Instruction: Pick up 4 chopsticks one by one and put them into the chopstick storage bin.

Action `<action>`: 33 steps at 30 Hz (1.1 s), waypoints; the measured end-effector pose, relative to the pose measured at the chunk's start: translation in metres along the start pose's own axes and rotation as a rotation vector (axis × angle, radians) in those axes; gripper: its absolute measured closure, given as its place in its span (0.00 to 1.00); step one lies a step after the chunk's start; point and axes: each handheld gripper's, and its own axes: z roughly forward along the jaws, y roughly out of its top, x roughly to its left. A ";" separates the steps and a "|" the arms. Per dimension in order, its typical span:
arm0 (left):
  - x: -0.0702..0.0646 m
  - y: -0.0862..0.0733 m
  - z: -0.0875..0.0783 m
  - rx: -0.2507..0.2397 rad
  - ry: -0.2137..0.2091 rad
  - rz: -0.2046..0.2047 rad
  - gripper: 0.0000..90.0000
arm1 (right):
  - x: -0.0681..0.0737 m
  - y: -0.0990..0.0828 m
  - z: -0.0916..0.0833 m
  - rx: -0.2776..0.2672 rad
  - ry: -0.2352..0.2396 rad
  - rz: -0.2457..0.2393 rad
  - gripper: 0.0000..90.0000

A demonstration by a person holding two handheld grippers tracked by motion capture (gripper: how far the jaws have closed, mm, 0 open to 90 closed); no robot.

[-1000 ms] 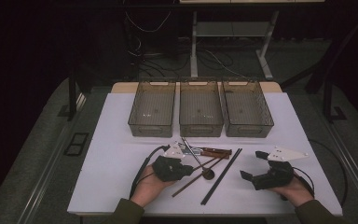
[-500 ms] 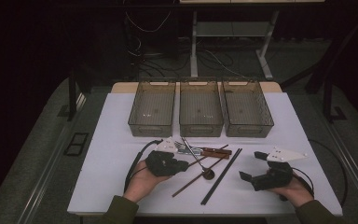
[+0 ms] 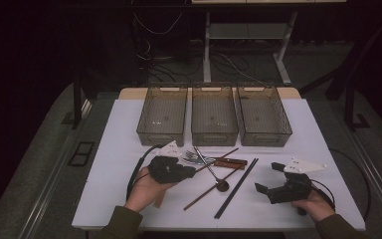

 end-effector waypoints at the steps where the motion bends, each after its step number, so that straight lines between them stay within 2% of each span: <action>1: 0.001 0.001 -0.002 -0.005 0.003 -0.004 0.94 | 0.000 0.000 0.000 0.000 -0.001 0.000 0.02; 17: 0.020 0.002 -0.027 -0.067 0.045 -0.040 0.94 | -0.001 0.000 0.000 -0.004 -0.010 0.006 0.02; 33: 0.032 0.001 -0.037 -0.108 0.090 -0.081 0.93 | -0.002 0.000 0.001 -0.001 -0.015 0.005 0.02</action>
